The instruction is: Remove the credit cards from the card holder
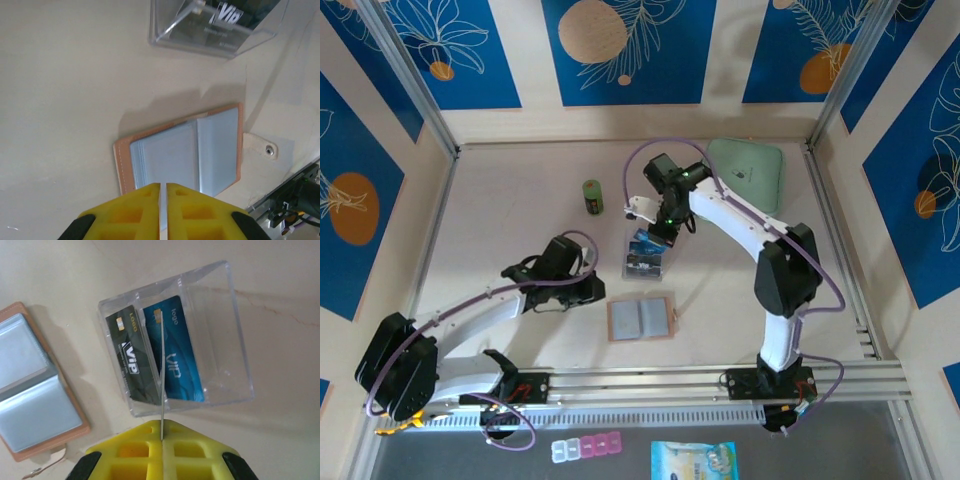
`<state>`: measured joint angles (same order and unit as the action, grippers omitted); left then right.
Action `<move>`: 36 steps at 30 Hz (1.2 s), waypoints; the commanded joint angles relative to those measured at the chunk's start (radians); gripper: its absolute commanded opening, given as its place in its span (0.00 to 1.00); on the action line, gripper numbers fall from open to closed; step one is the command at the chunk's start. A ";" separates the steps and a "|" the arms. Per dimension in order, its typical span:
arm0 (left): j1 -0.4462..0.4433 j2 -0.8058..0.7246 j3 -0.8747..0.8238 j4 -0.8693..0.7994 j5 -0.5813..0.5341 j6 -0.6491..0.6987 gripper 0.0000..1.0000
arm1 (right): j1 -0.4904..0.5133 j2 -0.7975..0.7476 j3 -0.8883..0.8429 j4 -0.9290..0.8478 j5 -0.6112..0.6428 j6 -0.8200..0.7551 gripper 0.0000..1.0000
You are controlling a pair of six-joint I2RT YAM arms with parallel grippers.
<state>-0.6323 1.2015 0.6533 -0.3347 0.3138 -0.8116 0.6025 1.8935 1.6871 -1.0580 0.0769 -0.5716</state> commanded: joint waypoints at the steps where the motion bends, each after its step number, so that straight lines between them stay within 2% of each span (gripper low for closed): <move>1: 0.025 0.007 0.035 -0.043 0.019 0.026 0.11 | -0.004 0.054 0.079 -0.075 -0.045 -0.074 0.00; 11: 0.043 -0.023 -0.011 -0.025 0.001 -0.015 0.11 | -0.006 0.167 0.182 -0.117 -0.046 -0.124 0.00; 23: 0.057 -0.015 -0.038 0.000 0.000 -0.034 0.11 | -0.012 0.244 0.180 -0.132 -0.048 -0.147 0.00; 29: 0.057 -0.016 -0.043 0.009 0.005 -0.041 0.11 | -0.018 0.228 0.188 -0.128 -0.027 -0.137 0.15; 36: 0.057 -0.023 -0.043 0.015 0.023 -0.052 0.12 | -0.022 0.150 0.164 -0.102 -0.017 -0.097 0.18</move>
<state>-0.5880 1.1965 0.6212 -0.3302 0.3141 -0.8440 0.5846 2.1181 1.8503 -1.1591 0.0677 -0.6945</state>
